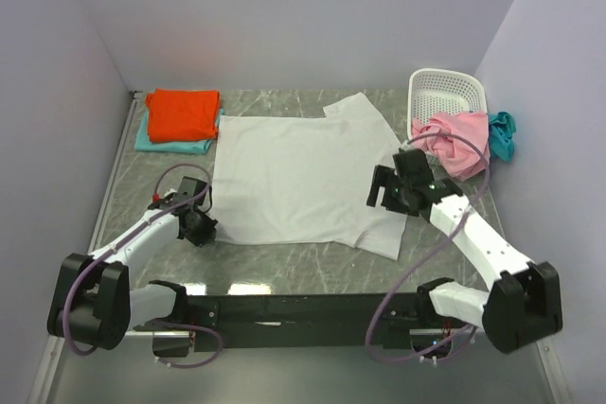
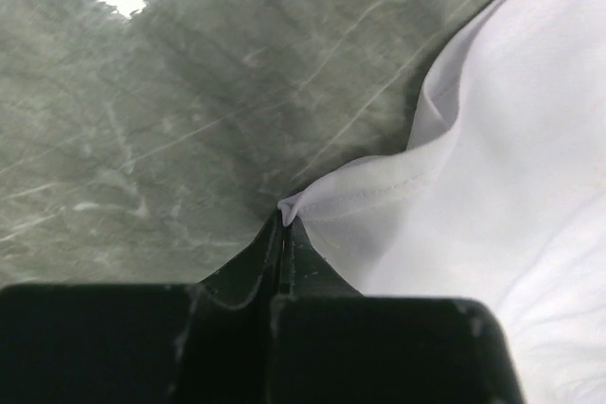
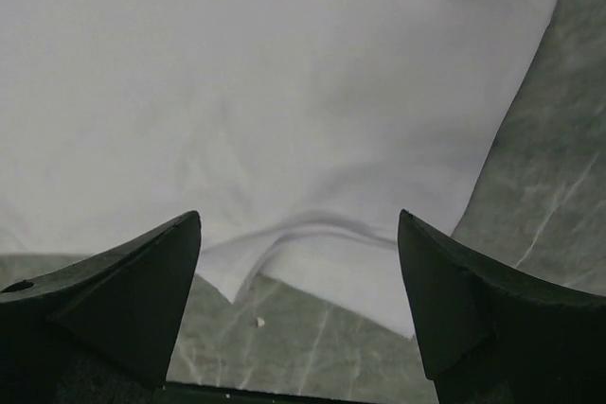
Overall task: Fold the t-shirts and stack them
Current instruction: Flatten the tshirt out
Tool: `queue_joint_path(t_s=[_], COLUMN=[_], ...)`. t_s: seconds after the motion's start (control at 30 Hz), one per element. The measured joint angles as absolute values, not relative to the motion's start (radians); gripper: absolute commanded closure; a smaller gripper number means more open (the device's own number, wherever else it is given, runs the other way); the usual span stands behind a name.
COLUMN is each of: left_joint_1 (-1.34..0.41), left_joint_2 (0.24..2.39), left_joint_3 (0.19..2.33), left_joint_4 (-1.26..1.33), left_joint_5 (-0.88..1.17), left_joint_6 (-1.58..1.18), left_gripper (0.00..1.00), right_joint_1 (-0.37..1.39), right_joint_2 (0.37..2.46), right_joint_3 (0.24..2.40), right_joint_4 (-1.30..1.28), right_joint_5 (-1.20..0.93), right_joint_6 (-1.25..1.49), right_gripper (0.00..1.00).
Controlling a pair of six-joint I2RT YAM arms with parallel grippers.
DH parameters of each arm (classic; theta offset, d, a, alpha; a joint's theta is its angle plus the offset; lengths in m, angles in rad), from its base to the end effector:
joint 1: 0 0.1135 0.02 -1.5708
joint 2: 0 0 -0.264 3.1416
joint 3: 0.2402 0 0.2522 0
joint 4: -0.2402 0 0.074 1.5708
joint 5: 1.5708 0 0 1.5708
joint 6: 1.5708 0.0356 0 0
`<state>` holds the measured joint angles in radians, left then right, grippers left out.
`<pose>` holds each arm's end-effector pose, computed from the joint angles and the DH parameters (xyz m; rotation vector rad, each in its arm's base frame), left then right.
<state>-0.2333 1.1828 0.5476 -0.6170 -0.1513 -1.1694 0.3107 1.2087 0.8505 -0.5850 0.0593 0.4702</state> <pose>0.1833 -0.0380 0.1571 -1.2931 2.4825 -0.1281 0.2303 0.0717 0.2420 0.2257 2.5187 0.2430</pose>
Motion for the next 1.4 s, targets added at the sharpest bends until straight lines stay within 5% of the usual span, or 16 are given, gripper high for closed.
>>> queue_joint_path(t_s=[0.33, 0.8, 1.0, 1.27, 1.4], left_joint_1=[-0.233, -0.233, -0.233, -0.233, -0.233], left_joint_2=[1.188, 1.139, 1.125, 1.110, 1.108], left_joint_3=[0.545, 0.512, 0.502, 0.490, 0.488], left_joint_4=[-0.562, -0.555, -0.549, -0.539, -0.538], left_joint_5=[-0.144, -0.147, -0.148, -0.148, -0.148], left_joint_6=[-1.116, -1.093, -1.092, -1.085, -1.084], left_gripper=[0.99, 0.99, 0.99, 0.99, 0.99], right_joint_1=[0.375, 0.465, 0.474, 0.541, 0.594], right_joint_2=[1.117, 1.190, 1.278, 1.316, 1.309], right_joint_3=[0.689, 0.632, 0.635, 0.685, 0.702], right_joint_4=[-0.614, -0.516, -0.523, -0.567, -0.598], right_joint_5=[-0.164, -0.039, -0.017, 0.017, 0.032], right_joint_6=[0.498, 0.790, 0.821, 0.848, 0.866], right_gripper=[0.16, 0.24, 0.44, 0.99, 1.00])
